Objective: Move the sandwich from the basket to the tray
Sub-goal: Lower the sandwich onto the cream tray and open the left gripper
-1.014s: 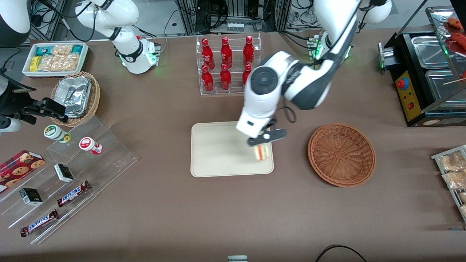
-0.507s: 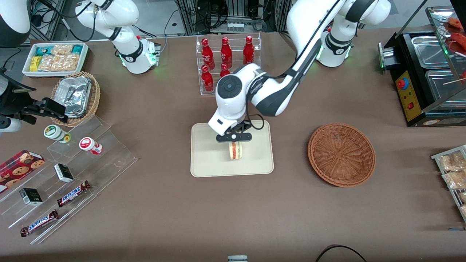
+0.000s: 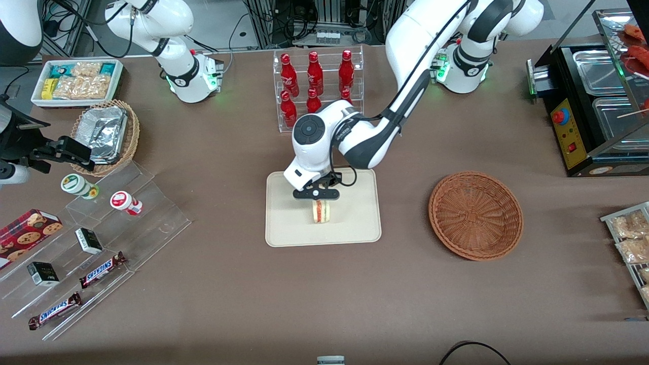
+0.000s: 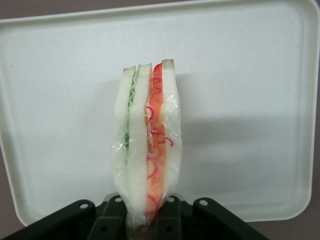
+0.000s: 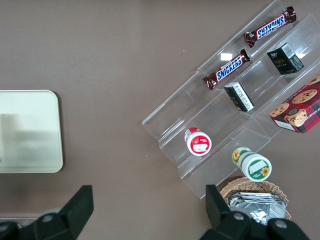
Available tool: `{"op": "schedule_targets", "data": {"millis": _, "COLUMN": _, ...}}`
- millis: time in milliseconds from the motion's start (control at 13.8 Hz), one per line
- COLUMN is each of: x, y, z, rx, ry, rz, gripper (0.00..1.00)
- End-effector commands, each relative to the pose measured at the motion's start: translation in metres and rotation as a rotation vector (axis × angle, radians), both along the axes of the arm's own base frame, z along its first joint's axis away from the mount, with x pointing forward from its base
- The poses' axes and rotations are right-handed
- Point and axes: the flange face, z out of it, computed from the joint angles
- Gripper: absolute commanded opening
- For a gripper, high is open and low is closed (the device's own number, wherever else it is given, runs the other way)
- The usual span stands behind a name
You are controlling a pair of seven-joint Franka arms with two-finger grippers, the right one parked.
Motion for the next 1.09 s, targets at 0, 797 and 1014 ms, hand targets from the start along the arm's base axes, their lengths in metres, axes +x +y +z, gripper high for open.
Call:
{"op": "schedule_targets", "data": {"millis": 0, "x": 0.003, "y": -0.006, "z": -0.012, "rx": 0.014, "ry": -0.018, "rz": -0.016, "gripper": 0.0}}
{"op": "schedule_targets", "data": {"millis": 797, "x": 0.006, "y": -0.006, "z": -0.019, "rx": 0.011, "ry": -0.042, "rz": -0.008, "gripper": 1.0}}
{"op": "schedule_targets", "data": {"millis": 1014, "x": 0.008, "y": -0.003, "z": 0.017, "rx": 0.006, "ry": -0.059, "rz": -0.003, "gripper": 1.0}}
